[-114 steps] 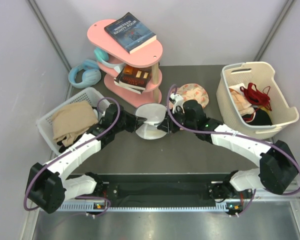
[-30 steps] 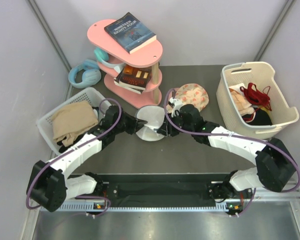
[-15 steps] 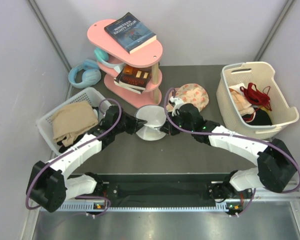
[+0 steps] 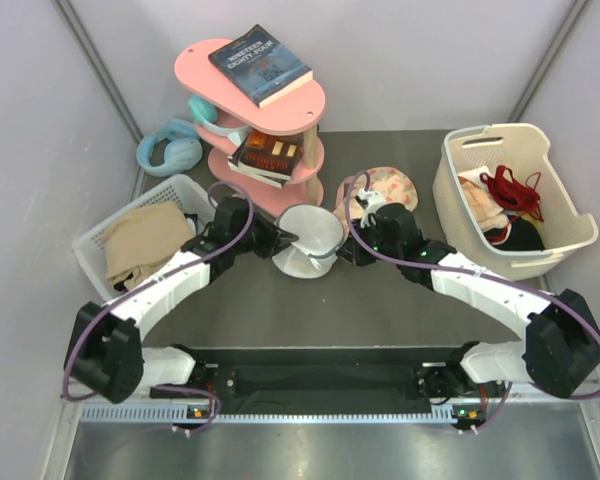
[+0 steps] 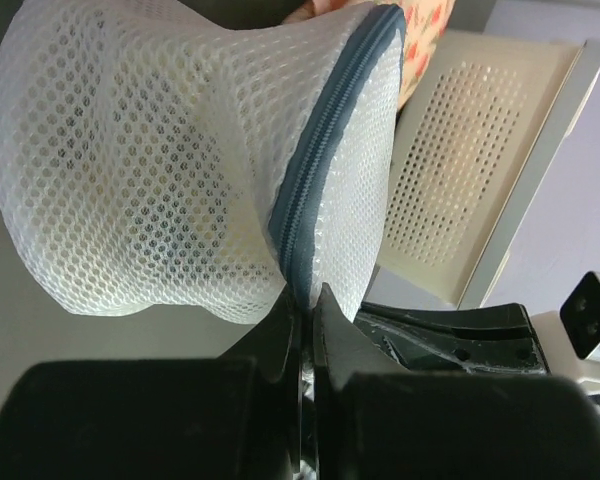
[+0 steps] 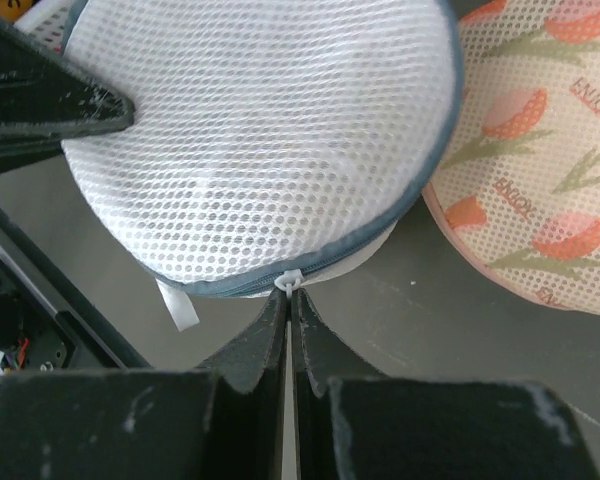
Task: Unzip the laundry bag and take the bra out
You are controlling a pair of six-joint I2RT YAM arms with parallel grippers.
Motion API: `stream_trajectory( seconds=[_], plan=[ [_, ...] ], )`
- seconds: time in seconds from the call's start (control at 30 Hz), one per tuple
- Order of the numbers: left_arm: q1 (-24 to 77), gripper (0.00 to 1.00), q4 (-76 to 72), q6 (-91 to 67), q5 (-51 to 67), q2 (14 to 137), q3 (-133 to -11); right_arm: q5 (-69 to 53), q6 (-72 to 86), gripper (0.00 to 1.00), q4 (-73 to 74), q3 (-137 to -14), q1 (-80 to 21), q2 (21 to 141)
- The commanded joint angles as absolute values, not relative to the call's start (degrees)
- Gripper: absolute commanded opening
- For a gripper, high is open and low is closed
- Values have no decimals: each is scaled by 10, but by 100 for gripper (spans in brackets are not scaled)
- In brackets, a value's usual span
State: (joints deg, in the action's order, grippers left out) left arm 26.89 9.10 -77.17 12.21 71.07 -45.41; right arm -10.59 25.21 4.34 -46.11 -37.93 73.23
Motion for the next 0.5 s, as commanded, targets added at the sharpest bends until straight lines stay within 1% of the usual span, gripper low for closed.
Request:
stream_trajectory(
  seconds=[0.0, 0.07, 0.1, 0.13, 0.17, 0.2, 0.23, 0.27, 0.3, 0.37, 0.47],
  plan=[
    [266, 0, 27, -689, 200, 763, -504, -102, 229, 0, 70, -476, -395, 703],
    [265, 0, 10, -653, 207, 785, -516, -94, 220, 0, 87, -481, -409, 692],
    [264, 2, 15, -635, 209, 790, -525, -95, 215, 0, 99, -482, -411, 684],
    [263, 12, 22, -630, 209, 801, -530, -104, 215, 0, 103, -483, -414, 683],
    [262, 36, 37, -628, 209, 802, -533, -107, 215, 0, 105, -480, -418, 681],
    [262, 49, 44, -631, 213, 803, -533, -112, 219, 0, 105, -478, -421, 684],
    [261, 59, 53, -632, 207, 796, -531, -118, 222, 0, 101, -476, -424, 686],
    [261, 71, 76, -633, 204, 790, -528, -120, 224, 0, 98, -470, -431, 689],
    [262, 78, 87, -635, 194, 781, -519, -120, 228, 0, 88, -469, -436, 698],
    [261, 85, 109, -639, 184, 750, -506, -126, 230, 0, 80, -474, -448, 716],
    [263, 86, 135, -661, 163, 691, -469, -135, 236, 0, 65, -494, -466, 747]
  ],
)
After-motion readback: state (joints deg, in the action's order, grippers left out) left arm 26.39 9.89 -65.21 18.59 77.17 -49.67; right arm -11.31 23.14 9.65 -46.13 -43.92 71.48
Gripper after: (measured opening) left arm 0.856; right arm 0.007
